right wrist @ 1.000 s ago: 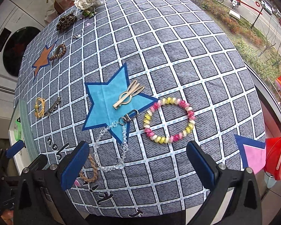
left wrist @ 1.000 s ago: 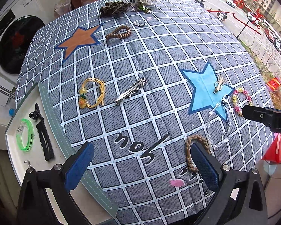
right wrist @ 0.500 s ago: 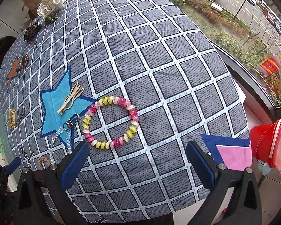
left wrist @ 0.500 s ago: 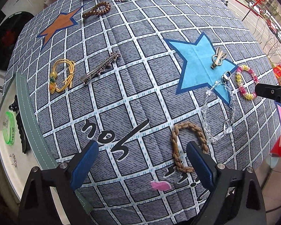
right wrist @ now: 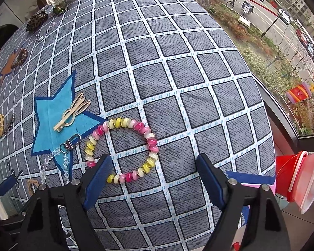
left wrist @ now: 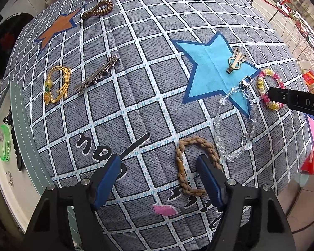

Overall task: Organize jewelry
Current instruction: 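Grasp the braided brown bracelet with left tool while right grasps the pink-yellow beaded bracelet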

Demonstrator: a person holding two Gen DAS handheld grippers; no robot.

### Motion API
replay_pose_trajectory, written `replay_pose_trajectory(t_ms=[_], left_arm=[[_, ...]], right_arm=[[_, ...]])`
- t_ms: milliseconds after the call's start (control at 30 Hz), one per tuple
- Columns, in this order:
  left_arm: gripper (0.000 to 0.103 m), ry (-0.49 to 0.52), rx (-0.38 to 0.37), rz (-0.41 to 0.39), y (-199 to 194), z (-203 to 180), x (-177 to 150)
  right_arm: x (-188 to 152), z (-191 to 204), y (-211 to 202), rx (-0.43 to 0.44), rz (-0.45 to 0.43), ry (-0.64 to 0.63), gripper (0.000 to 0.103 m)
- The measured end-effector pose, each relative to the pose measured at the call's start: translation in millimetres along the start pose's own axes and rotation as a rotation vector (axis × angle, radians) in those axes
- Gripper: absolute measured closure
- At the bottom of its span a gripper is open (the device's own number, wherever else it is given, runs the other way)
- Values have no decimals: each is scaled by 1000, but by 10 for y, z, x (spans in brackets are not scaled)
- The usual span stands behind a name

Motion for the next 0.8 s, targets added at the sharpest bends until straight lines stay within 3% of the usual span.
replay_pose_trajectory(t_ms=[133,200,333,400,533,800], left_arm=[[42,32,-11,-4,-56,-58,30],[64,48,-17,-11,-80,-133,23],[90,54,-38,-9,-113,-221,25],[90,39,-57,-8,-119,-207,46],[90,4,-99,-21,-158,-158,49],[90,-52,-130,-47,-247,-114,126]], right_arm=[[2,118,-40,0,-15,-30,27],[7,150,-51,3,-16,-40,33],[20,407,-68,7,-20,-61,50],[-12,517,-146,9,-24,-79,68],[-35,820,-221,11,-27,-99,90],[-57,871,-314,86,-29,-11,93]])
Point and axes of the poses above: each gripper's, at about its wrist camera, not at the fingertips, and y roughly the way its jaws point, z to its left, x to its top, the point moved 2 cm from there along y, roughly the way its jaws point, and after that the axes turned 4 degrees about -z, right-handed, at the moved point
